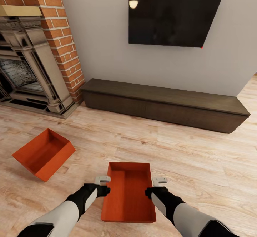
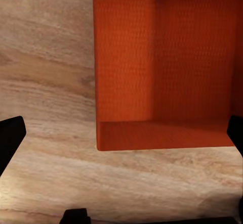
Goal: Move the two storage containers from the living room to the garage. In the garage, place one container on the floor and stack the other container on top of it (either order is fine).
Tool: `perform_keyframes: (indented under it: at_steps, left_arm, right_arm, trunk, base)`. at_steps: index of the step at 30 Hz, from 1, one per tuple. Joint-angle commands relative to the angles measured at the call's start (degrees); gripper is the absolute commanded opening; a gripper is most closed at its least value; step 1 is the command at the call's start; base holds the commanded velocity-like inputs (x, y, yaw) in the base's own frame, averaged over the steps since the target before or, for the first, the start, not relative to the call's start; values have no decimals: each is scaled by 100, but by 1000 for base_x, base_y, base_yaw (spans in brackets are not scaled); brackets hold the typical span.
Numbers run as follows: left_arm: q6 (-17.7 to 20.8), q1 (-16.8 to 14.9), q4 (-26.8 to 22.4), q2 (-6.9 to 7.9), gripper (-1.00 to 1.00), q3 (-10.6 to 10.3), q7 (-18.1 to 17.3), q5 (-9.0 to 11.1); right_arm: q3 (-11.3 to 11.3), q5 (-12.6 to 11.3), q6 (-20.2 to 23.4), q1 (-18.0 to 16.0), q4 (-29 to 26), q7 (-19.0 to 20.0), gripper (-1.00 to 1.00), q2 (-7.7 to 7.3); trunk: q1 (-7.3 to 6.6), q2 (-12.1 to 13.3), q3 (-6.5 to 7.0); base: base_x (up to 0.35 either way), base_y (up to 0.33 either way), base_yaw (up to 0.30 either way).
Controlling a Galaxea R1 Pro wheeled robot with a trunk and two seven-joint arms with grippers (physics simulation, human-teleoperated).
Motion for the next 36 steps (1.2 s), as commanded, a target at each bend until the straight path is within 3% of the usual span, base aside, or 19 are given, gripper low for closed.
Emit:
perform_keyframes:
  at_steps: [1,36]
  left_arm:
    - [18,0,3,1,100,-1,19,9]
    - [-203,0,-39,19,100,-3,19,5]
  right_arm:
    - [48,-39,22,-3,-8,-37,100,-5]
    - [48,-78,99,-126,57,-37,100,-9]
  trunk:
    - [0,-2,-4]
    - [0,-2,-4]
  base:
    - [0,0,0]
    - [0,0,0]
